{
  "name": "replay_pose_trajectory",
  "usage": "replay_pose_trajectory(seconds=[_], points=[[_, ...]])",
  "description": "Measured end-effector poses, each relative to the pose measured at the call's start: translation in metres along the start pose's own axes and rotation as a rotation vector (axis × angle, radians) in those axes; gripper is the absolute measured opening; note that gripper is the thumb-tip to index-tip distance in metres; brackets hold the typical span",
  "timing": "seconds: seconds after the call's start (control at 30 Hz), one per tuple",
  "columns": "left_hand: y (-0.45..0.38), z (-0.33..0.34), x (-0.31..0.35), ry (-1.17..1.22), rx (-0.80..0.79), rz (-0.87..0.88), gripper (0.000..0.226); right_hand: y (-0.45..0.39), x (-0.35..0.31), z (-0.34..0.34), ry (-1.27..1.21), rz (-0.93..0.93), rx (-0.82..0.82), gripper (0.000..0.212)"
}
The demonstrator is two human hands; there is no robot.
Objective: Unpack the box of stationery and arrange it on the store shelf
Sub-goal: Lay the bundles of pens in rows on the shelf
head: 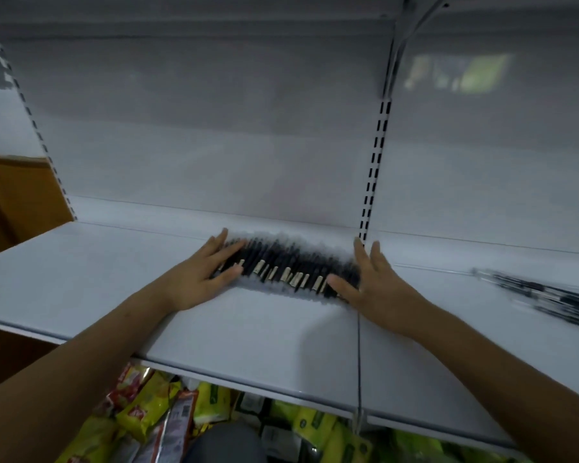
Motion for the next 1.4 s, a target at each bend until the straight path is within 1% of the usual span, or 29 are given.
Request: replay_pose_trajectory(seconds=[0.07, 0.13, 0.2, 0.3, 0.47, 0.6, 0.67, 0.77, 0.83, 0.93, 1.0, 1.07, 1.13, 1.2, 1.23, 1.33, 1.4], points=[[-0.002, 0.002, -0.001, -0.003, -0.01, 0.001, 0.073, 0.009, 0.006, 0.011, 0.082, -0.043, -0.068, 0.105], [-0.002, 0.002, 0.0, -0.011, -0.028, 0.004, 0.074, 0.006, 0.004, 0.021, 0.167, -0.101, -0.087, 0.101], [-0.001, 0.003, 0.0, -0.017, -0.051, 0.0, 0.074, -0.004, 0.002, 0.021, 0.175, -0.114, -0.114, 0.094], [0.0, 0.002, 0.004, -0.028, -0.069, 0.013, 0.073, -0.012, 0.003, 0.022, 0.174, -0.131, -0.168, 0.094], [0.001, -0.001, 0.013, -0.021, -0.057, 0.07, 0.074, -0.011, 0.004, 0.024, 0.133, -0.222, -0.104, 0.093], [-0.001, 0.0, 0.011, -0.013, -0.055, 0.09, 0.075, -0.011, -0.005, 0.021, 0.106, -0.305, -0.097, 0.088], [-0.002, 0.0, 0.01, -0.02, -0.05, 0.085, 0.074, -0.014, -0.006, 0.022, 0.129, -0.3, -0.09, 0.091], [-0.002, 0.0, 0.01, -0.02, -0.046, 0.079, 0.074, -0.022, 0.001, 0.025, 0.164, -0.213, -0.096, 0.103], [-0.002, 0.0, 0.011, -0.016, -0.042, 0.076, 0.074, -0.026, 0.001, 0.026, 0.191, -0.228, -0.092, 0.107], [0.001, -0.002, 0.015, -0.052, -0.024, 0.094, 0.071, -0.026, -0.012, 0.025, 0.223, -0.374, -0.053, 0.103], [0.002, -0.003, 0.019, -0.073, -0.011, 0.127, 0.072, -0.027, -0.022, 0.027, 0.242, -0.437, -0.048, 0.099], [0.004, -0.006, 0.026, -0.073, 0.002, 0.165, 0.075, -0.032, -0.029, 0.031, 0.239, -0.454, -0.059, 0.095], [0.005, -0.009, 0.035, -0.088, 0.03, 0.252, 0.08, -0.039, -0.031, 0.035, 0.191, -0.44, -0.06, 0.088], [0.004, -0.008, 0.046, -0.173, 0.04, 0.377, 0.08, -0.045, -0.032, 0.038, 0.149, -0.429, -0.054, 0.082], [0.002, -0.006, 0.047, -0.217, 0.018, 0.41, 0.076, -0.047, -0.031, 0.039, 0.133, -0.426, -0.05, 0.081], [-0.006, 0.003, 0.039, -0.245, -0.08, 0.363, 0.064, -0.048, -0.03, 0.043, 0.136, -0.43, -0.03, 0.081], [-0.007, 0.004, 0.035, -0.225, -0.073, 0.344, 0.061, -0.05, -0.029, 0.044, 0.145, -0.433, -0.017, 0.084]])
Point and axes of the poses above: each hand's wrist, its own y-axis away from the middle knuckle, its own z-axis out of the palm, x = y × z, the point moved 8 cm from there along -y, towards the middle knuckle, and after that the axes turned 2 degrees about x, right-handed, at the moved point
